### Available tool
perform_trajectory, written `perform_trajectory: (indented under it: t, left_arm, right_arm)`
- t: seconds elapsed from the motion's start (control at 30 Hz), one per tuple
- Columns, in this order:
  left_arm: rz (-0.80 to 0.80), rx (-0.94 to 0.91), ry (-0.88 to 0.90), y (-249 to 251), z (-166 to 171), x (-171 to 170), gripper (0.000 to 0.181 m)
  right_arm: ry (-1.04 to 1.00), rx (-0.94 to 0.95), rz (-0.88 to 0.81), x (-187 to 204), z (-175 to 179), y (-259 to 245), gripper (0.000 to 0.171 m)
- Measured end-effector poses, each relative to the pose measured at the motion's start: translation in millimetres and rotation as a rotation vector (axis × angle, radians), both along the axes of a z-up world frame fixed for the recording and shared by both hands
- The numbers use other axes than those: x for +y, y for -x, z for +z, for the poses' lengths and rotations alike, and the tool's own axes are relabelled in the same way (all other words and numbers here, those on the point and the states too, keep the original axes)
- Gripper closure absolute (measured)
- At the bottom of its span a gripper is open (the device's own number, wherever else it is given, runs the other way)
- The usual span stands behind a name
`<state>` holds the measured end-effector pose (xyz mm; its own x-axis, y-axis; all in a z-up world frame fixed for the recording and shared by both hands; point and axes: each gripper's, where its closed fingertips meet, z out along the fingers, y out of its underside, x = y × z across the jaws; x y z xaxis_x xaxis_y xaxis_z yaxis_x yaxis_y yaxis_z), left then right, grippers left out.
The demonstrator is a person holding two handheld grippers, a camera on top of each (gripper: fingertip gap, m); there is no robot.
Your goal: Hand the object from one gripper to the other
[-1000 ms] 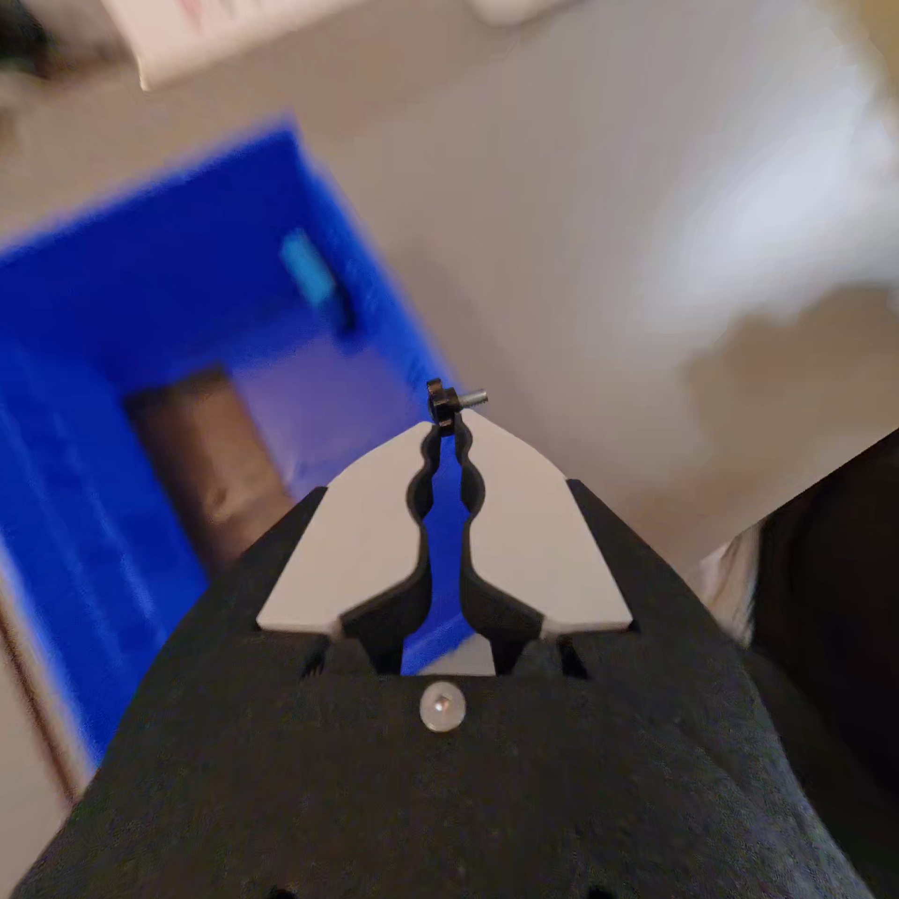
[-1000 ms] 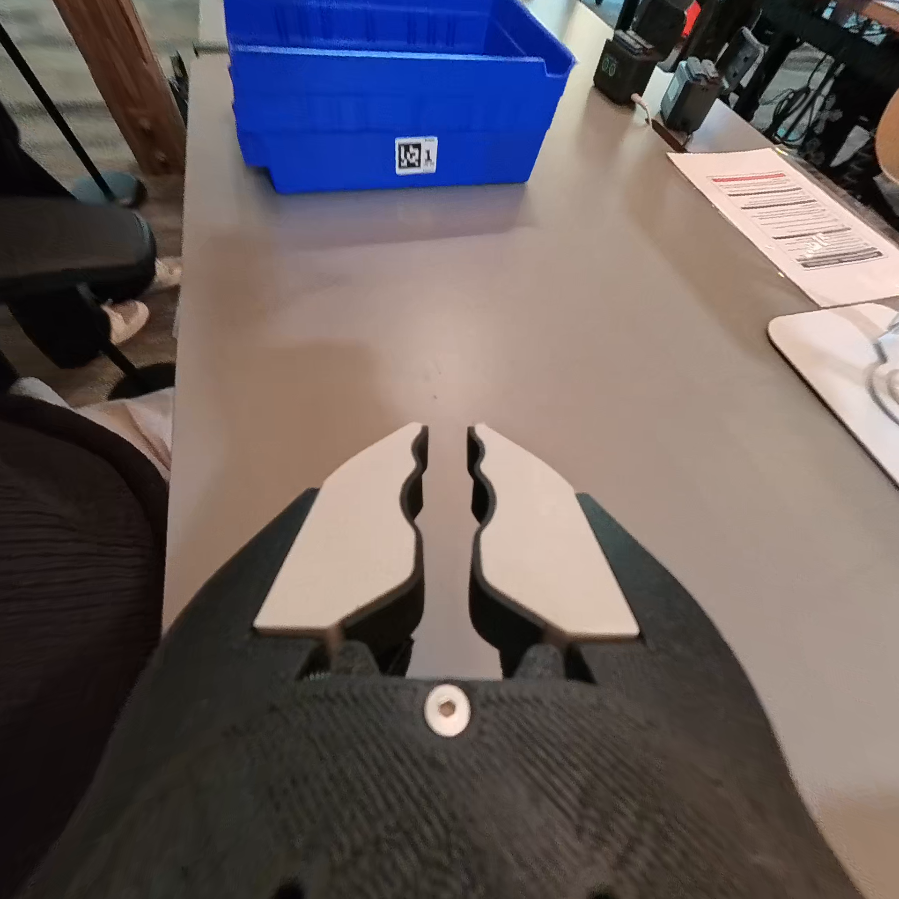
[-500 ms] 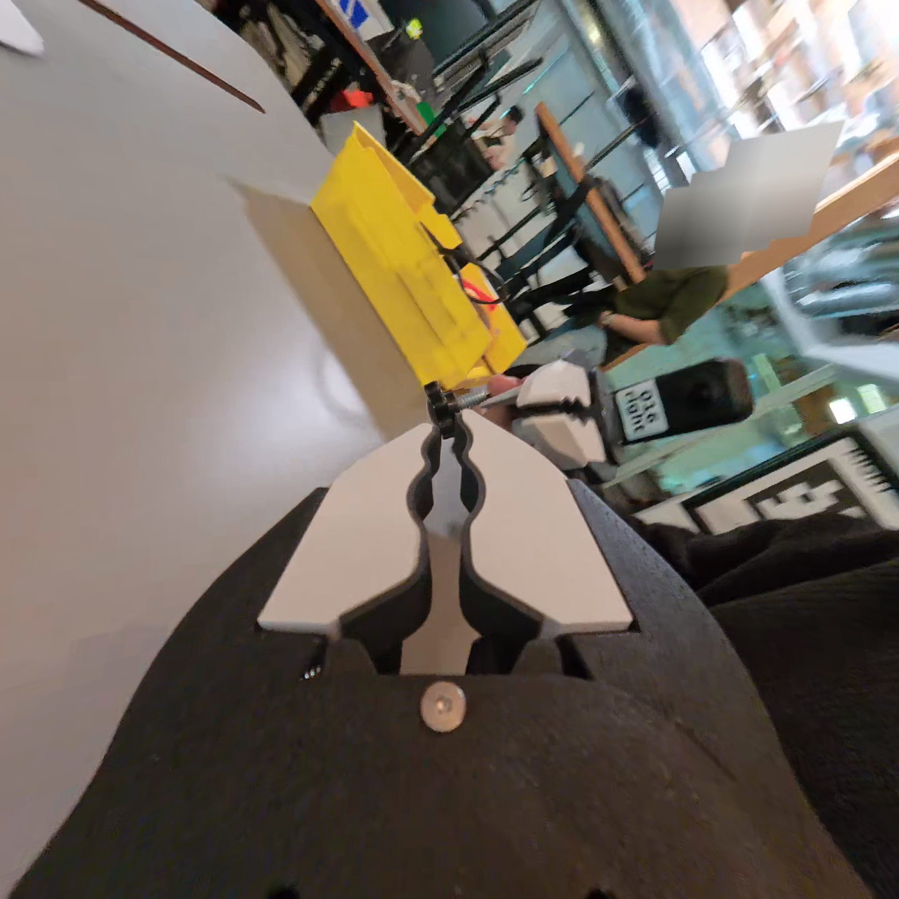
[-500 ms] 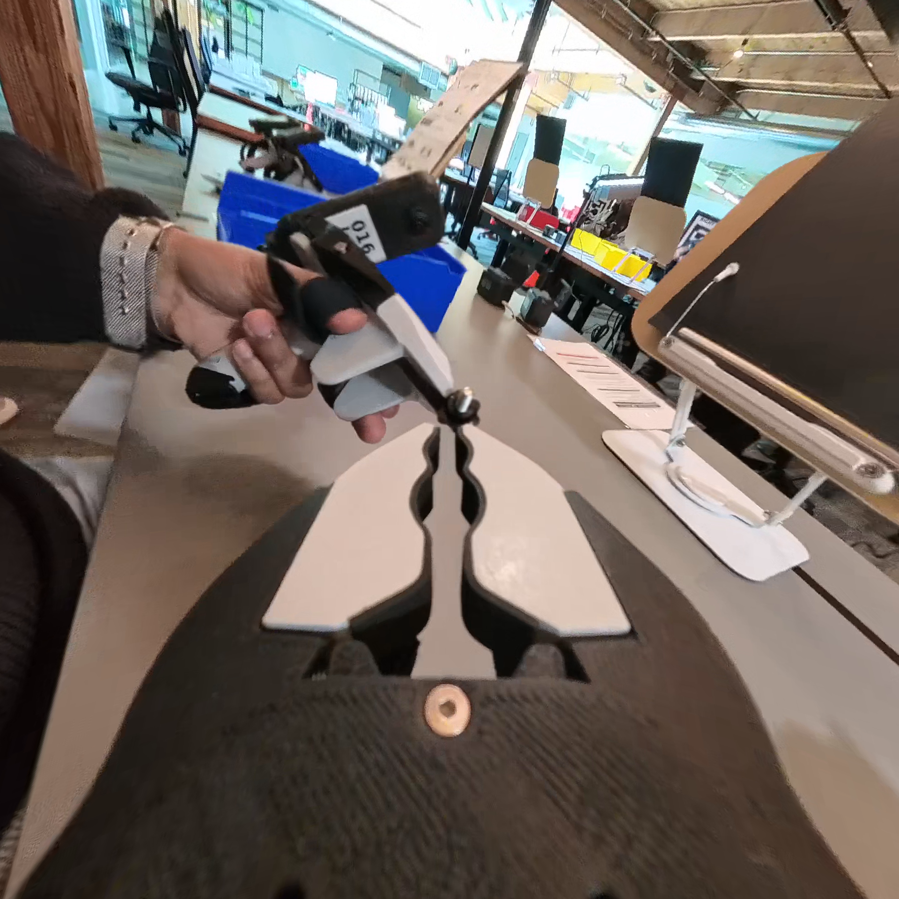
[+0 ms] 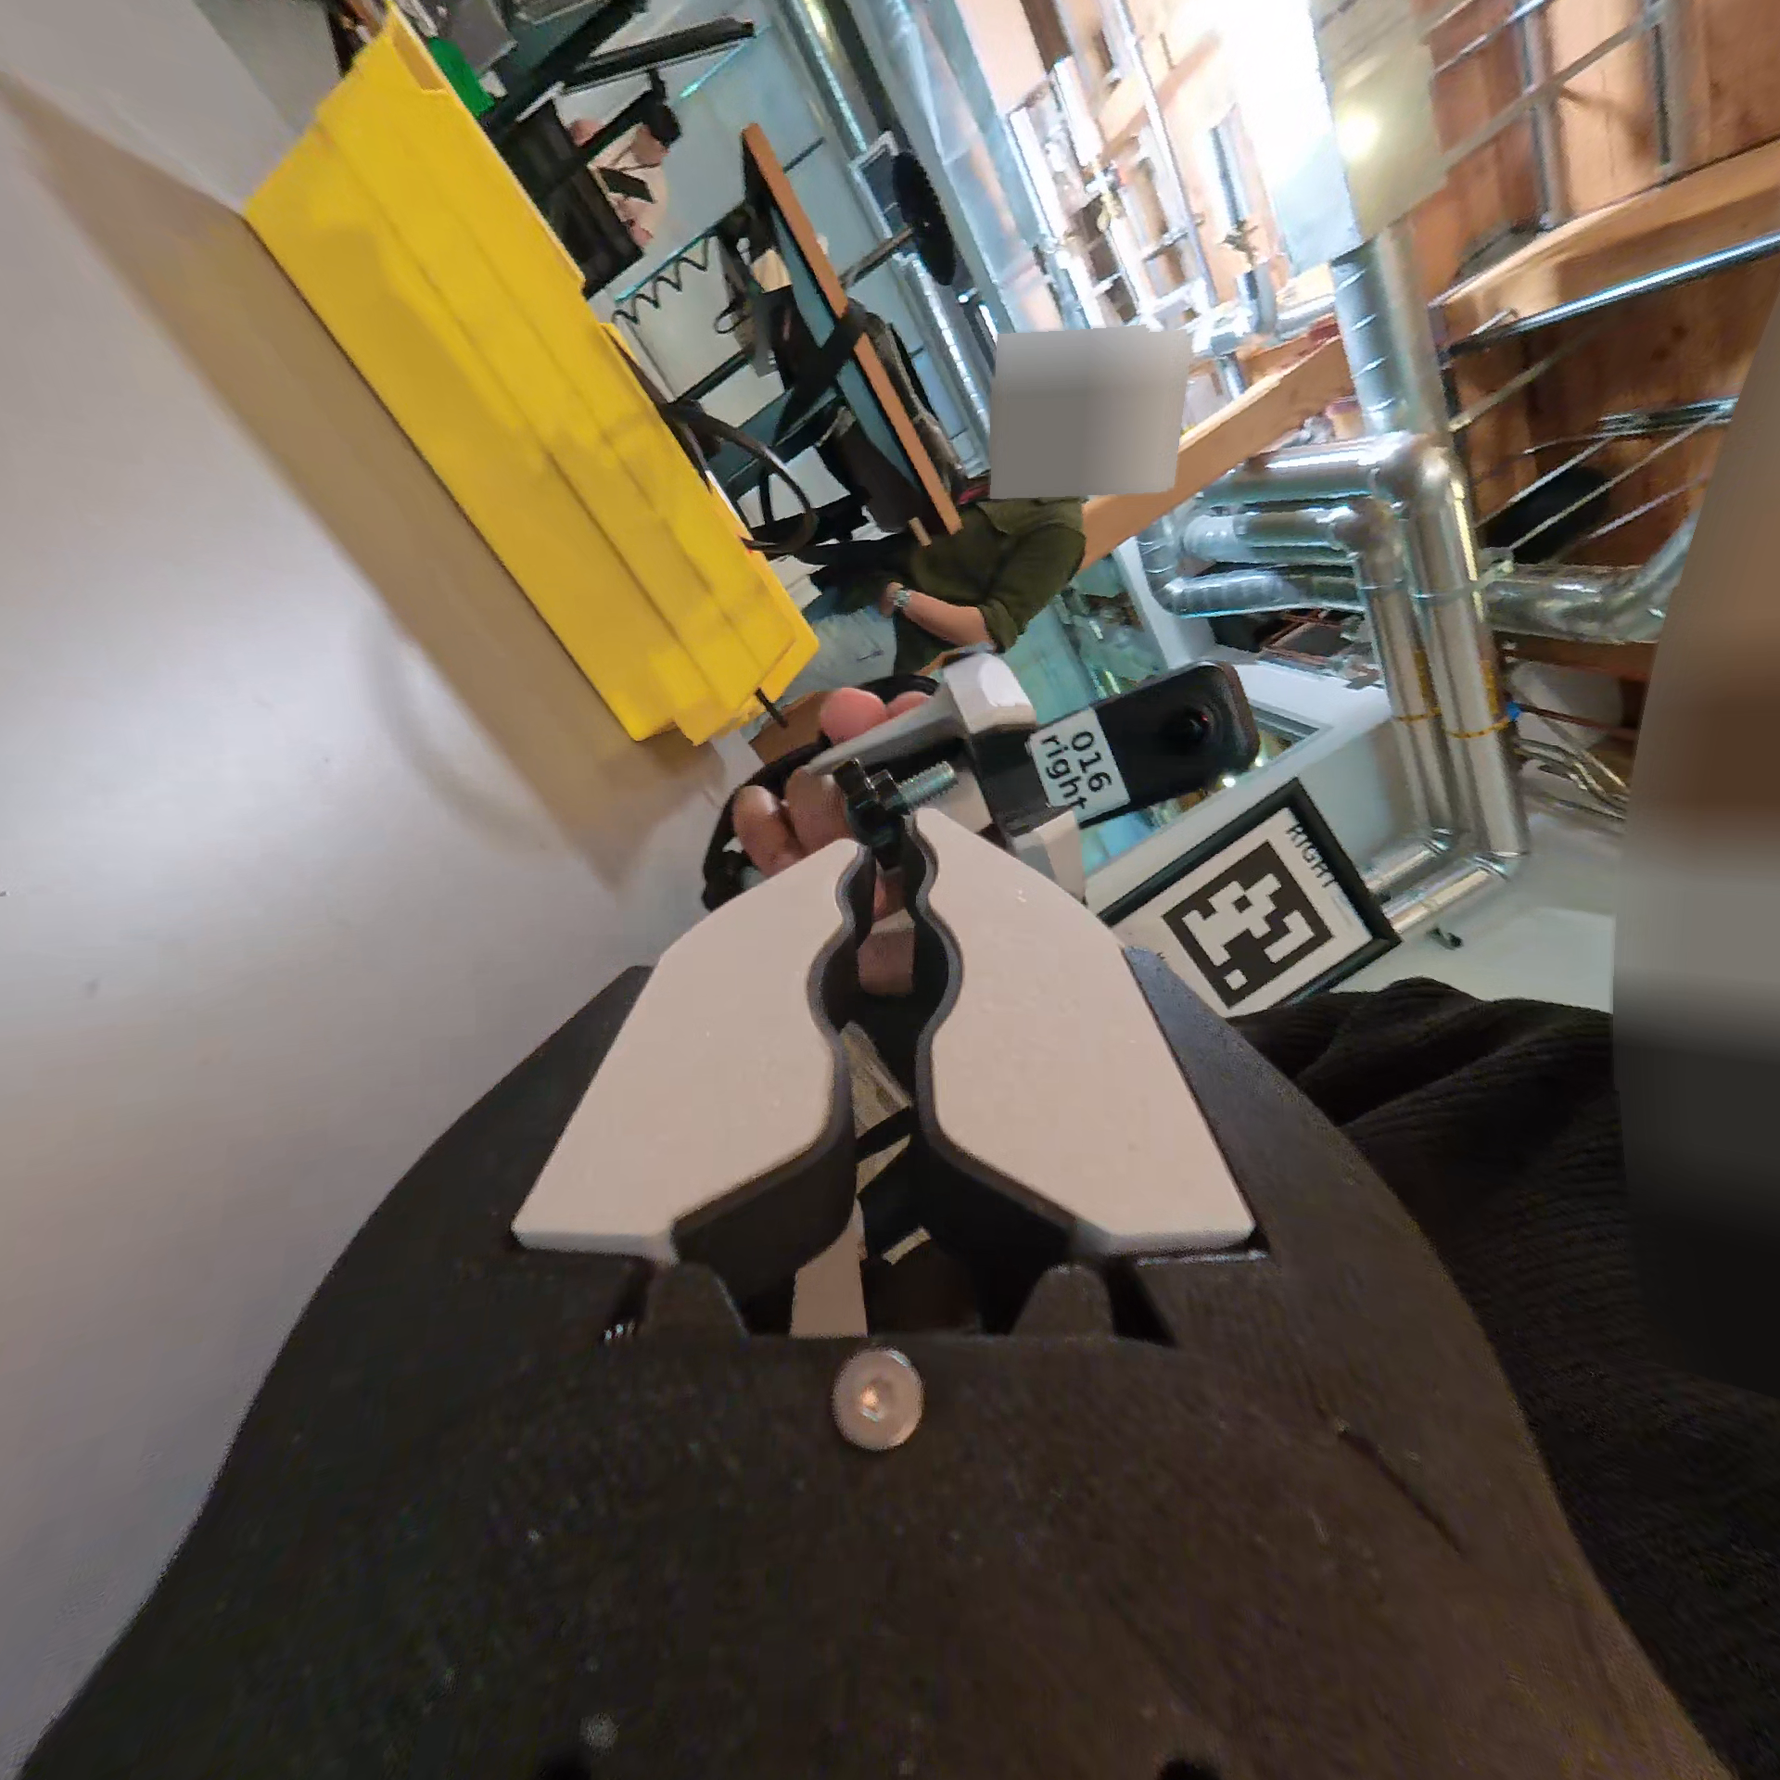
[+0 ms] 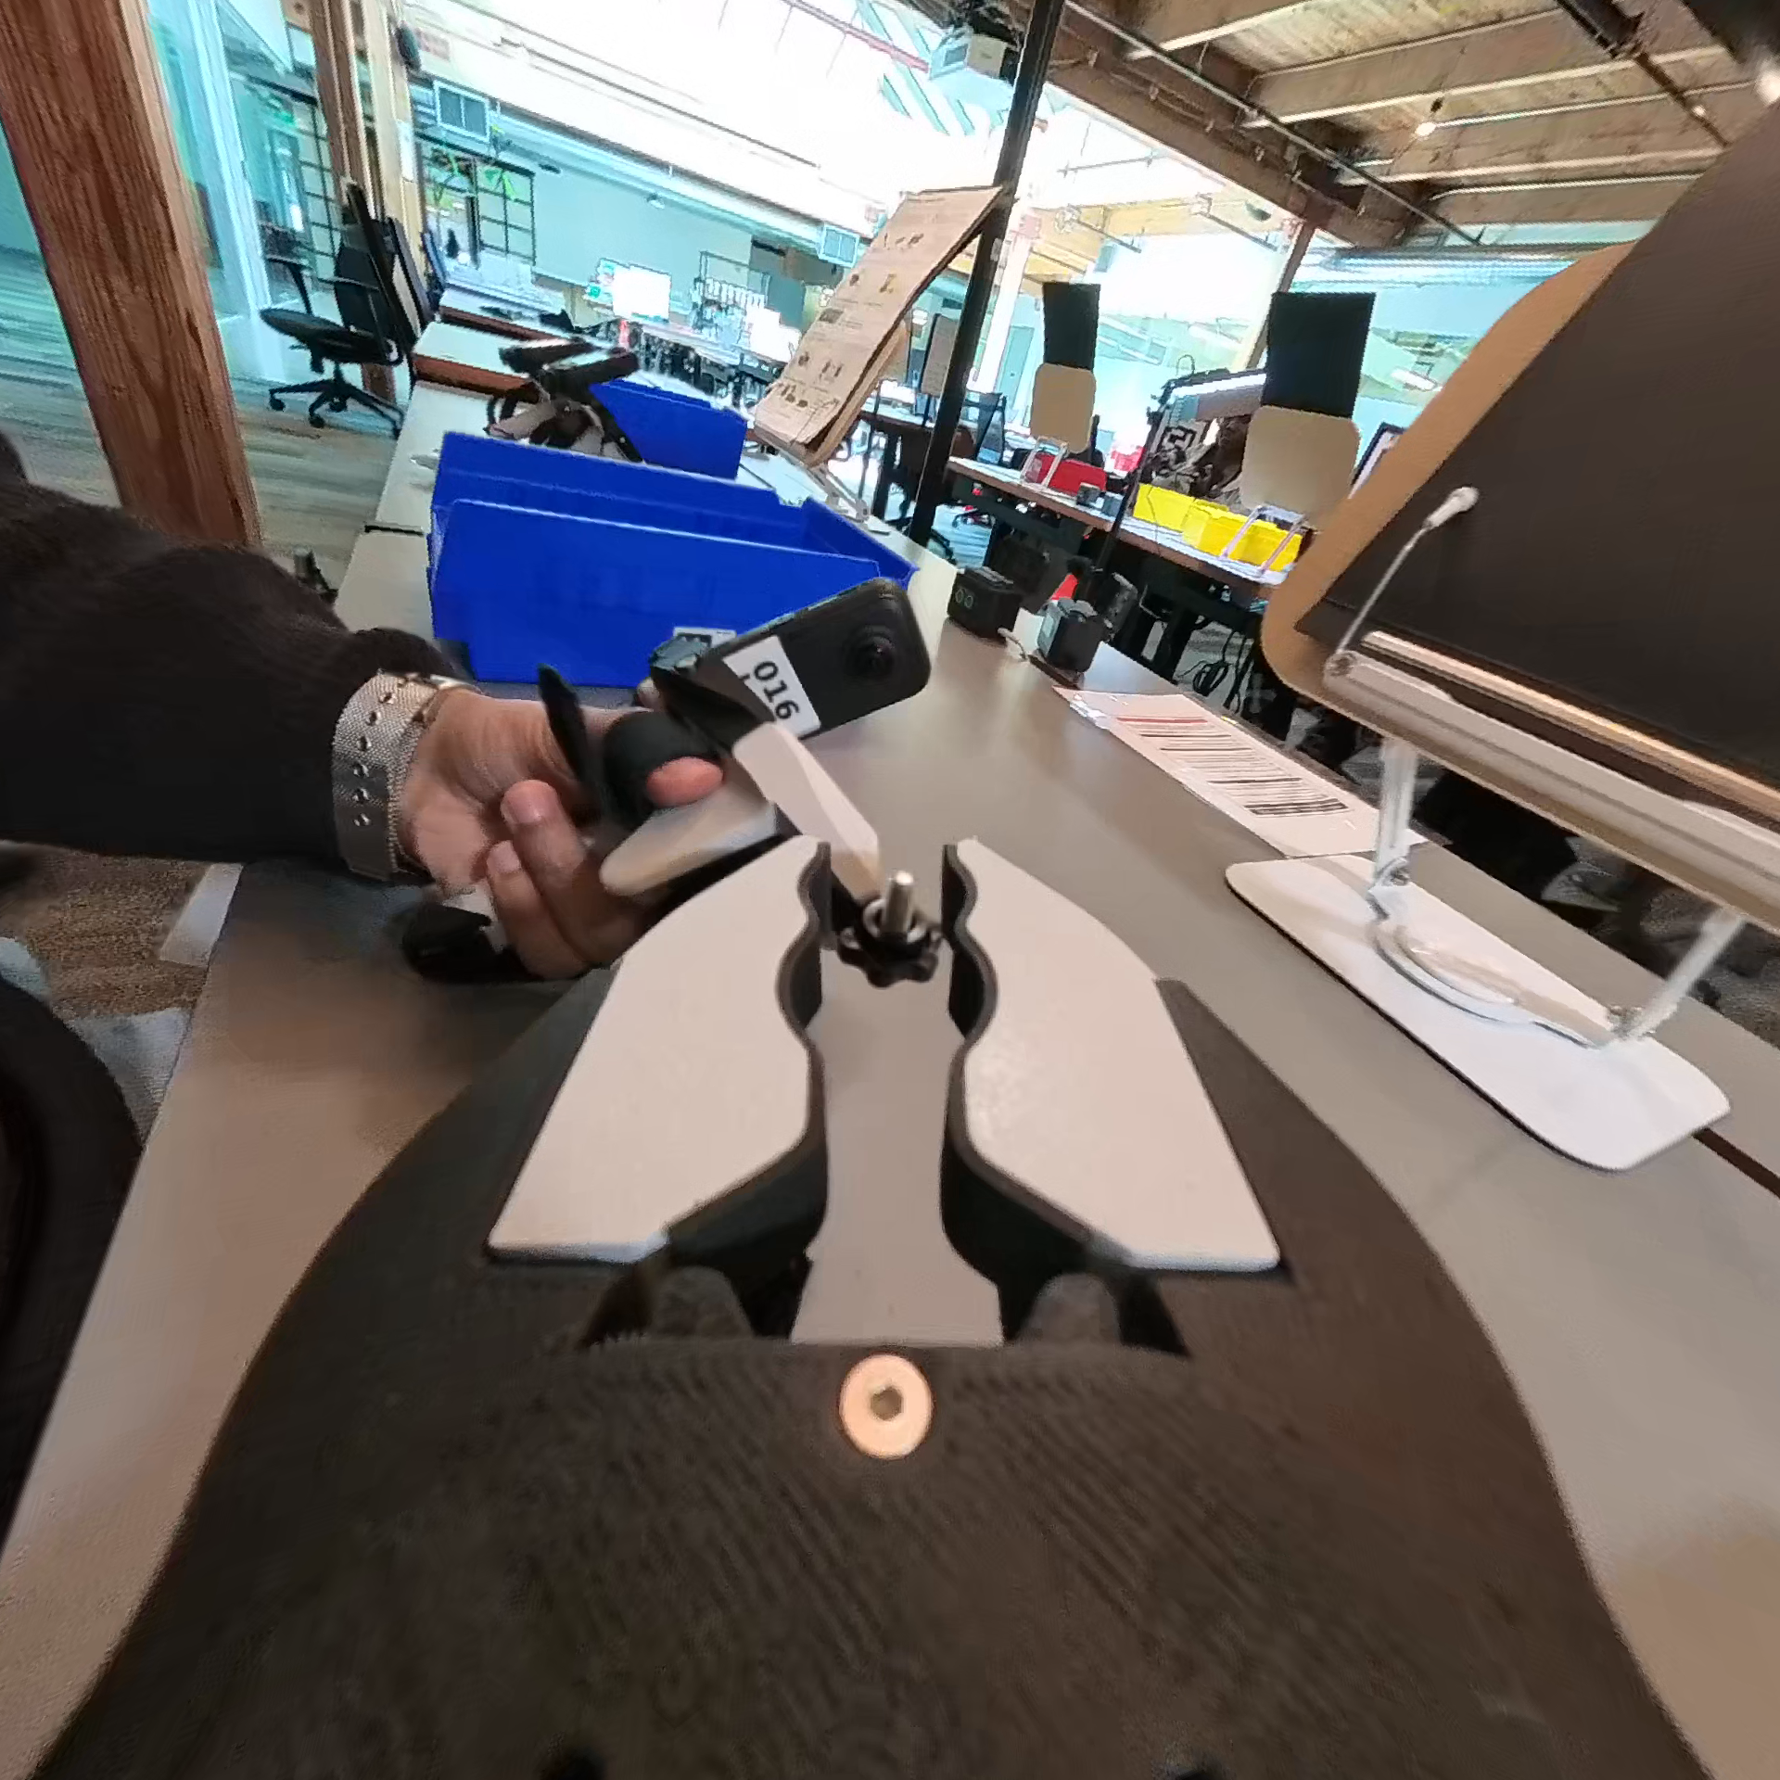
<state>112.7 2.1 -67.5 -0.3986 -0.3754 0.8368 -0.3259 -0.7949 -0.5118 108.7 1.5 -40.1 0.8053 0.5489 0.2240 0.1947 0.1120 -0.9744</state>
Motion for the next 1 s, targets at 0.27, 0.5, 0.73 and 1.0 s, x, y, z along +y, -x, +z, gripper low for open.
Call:
perform_trajectory:
  t: [0.27, 0.5, 0.73, 1.0]
  left_arm:
    - [-0.008, -0.048, -0.01, 9, 7, 5, 0.174]
    - [-0.007, -0.034, 0.024, 8, 3, 9, 0.174]
    - [-0.038, -0.014, 0.055, 7, -1, 6, 0.174]
    - [-0.069, 0.006, 0.062, 7, -3, 0, 0.174]
  right_arm:
    - [-0.015, 0.06, 0.087, 24, 12, 16, 0.151]
    - [0.033, 0.061, 0.072, 9, -6, 2, 0.157]
    - [0.074, 0.131, 0.085, 7, -7, -5, 0.159]
    - [0.071, 0.116, 0.1, 8, -10, 4, 0.163]
